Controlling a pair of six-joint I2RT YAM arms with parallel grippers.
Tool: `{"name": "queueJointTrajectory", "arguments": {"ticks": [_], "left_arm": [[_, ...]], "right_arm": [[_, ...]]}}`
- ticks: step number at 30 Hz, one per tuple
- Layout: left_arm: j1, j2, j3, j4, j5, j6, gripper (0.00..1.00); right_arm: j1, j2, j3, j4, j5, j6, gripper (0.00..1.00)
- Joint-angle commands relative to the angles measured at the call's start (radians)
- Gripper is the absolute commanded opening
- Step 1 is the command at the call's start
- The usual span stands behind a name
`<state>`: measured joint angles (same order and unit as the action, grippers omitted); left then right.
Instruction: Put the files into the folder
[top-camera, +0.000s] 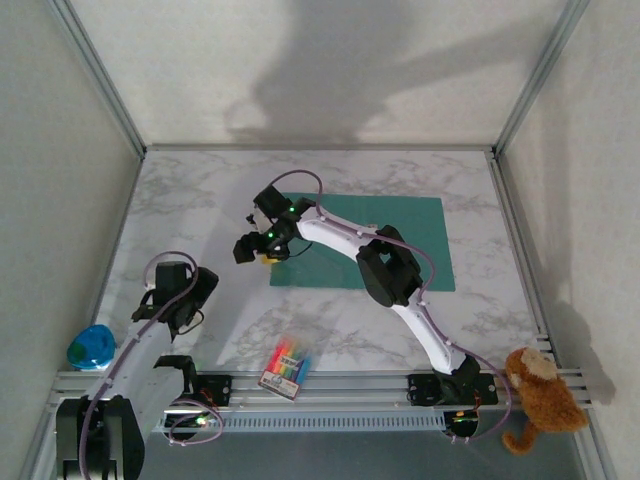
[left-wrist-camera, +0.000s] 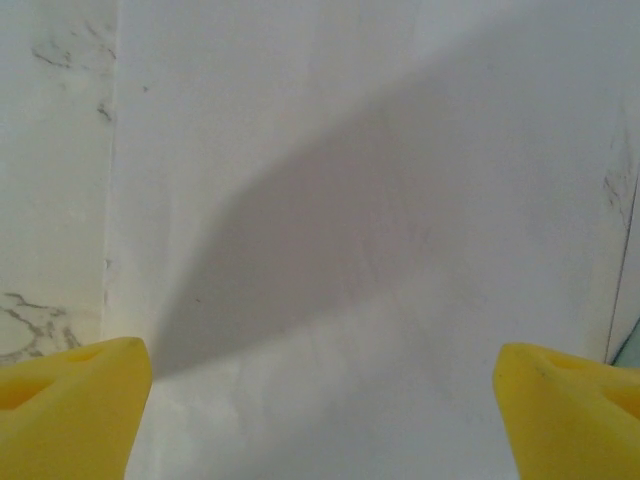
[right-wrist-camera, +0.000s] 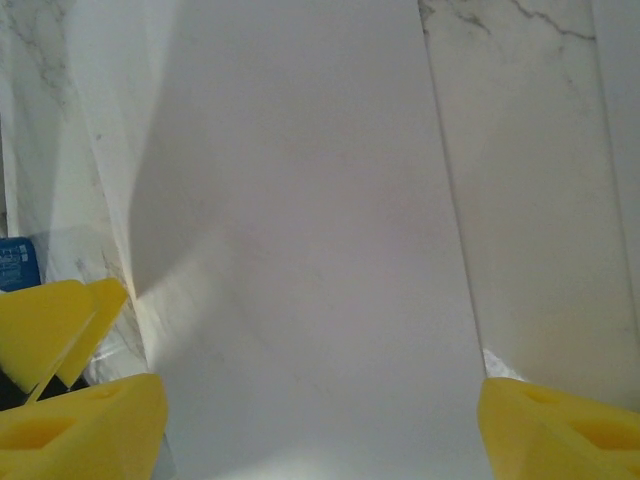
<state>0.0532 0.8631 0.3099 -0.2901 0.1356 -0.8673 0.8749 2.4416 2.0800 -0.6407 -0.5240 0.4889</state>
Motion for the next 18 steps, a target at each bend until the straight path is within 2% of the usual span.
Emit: {"name": "queueJointTrajectory", "arguments": {"ticks": [1,6,12,18], "left_arm": [[-0.015,0.002,-0.011,-0.031,-0.051,-0.023,0.88],[-0.043,0.023,0.008,-0.068,-0.12,-0.047,0.9],[-0.044,0.042,0.002,-0.049,-0.102,-0.047,0.94],[-0.041,0.082,-0.011,-0.013,-0.073,-0.051,0.92]], "right_arm": [[-0.001,0.029,0.039,-0.008,-0.019,-0.007,0.81],[-0.002,0.048,0.04,0.005,-0.036,0.015,0.81],[-0.002,0.058,0.025,0.036,-0.064,0.036,0.81],[-0.002,0.057,0.006,0.052,-0.071,0.05,0.81]]}}
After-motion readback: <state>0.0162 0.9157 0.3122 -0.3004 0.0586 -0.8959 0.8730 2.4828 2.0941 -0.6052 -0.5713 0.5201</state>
